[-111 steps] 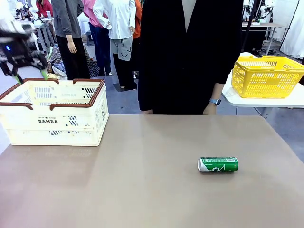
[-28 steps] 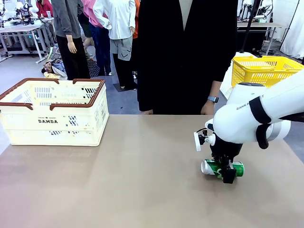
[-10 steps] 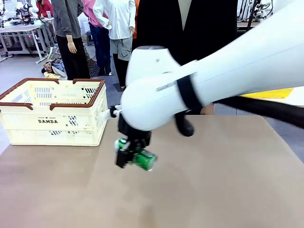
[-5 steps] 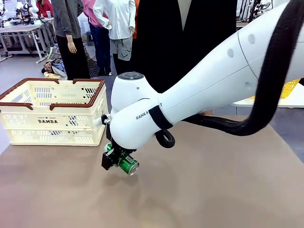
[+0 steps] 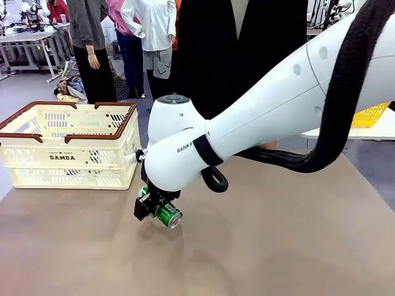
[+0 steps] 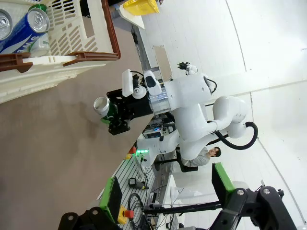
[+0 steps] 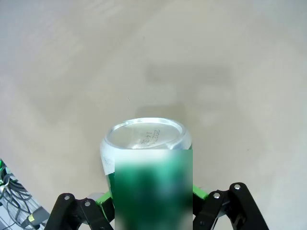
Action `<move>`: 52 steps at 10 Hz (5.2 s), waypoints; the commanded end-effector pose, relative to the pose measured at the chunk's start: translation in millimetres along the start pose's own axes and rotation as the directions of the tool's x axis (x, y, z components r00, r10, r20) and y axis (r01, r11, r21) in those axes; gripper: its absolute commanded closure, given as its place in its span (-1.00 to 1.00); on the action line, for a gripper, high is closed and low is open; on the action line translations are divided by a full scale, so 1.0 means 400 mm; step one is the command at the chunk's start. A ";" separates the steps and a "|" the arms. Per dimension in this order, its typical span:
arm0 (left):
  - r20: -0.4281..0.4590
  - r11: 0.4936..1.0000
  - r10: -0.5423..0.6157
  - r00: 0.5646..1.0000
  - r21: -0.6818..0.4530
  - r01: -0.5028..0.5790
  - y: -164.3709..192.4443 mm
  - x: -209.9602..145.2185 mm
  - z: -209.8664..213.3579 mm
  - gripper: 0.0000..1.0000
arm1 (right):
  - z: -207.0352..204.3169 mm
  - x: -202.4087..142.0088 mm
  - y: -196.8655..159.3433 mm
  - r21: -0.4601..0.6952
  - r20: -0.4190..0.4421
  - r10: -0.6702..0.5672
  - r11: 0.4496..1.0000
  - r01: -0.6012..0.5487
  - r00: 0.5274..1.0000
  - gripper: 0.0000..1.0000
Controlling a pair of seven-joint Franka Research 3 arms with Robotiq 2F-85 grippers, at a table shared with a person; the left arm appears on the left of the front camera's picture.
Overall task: Place the drinks into the Shopping basket.
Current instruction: Pick up one drink and place it into the Shopping basket.
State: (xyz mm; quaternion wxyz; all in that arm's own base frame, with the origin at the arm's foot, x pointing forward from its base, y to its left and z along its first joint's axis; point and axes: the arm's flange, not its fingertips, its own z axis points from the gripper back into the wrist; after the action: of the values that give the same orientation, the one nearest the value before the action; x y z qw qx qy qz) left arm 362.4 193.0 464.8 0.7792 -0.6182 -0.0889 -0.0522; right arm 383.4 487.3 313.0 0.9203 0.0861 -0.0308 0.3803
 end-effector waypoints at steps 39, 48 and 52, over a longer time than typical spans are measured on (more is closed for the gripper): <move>0.001 1.000 0.001 1.000 0.001 -0.001 0.001 0.000 0.001 -1.00 | 0.626 -1.436 -0.910 0.912 0.091 -0.898 0.248 0.326 0.431 -1.00; -0.293 0.445 0.122 0.948 0.870 0.211 -0.232 0.064 -0.936 -1.00 | 0.626 -1.436 -0.910 0.912 0.091 -0.898 0.248 0.326 0.431 -1.00; -0.334 0.455 0.072 0.940 0.849 0.267 -0.215 0.009 -1.024 -1.00 | 0.626 -1.436 -0.910 0.912 0.091 -0.898 0.248 0.326 0.431 -1.00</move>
State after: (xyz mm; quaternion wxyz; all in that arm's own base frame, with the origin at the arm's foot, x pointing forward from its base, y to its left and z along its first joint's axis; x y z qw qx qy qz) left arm 363.5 -235.9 439.2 0.9828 -0.1062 -0.0220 -0.1491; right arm 236.3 -208.0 439.0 0.7740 0.6062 -0.1162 -0.1412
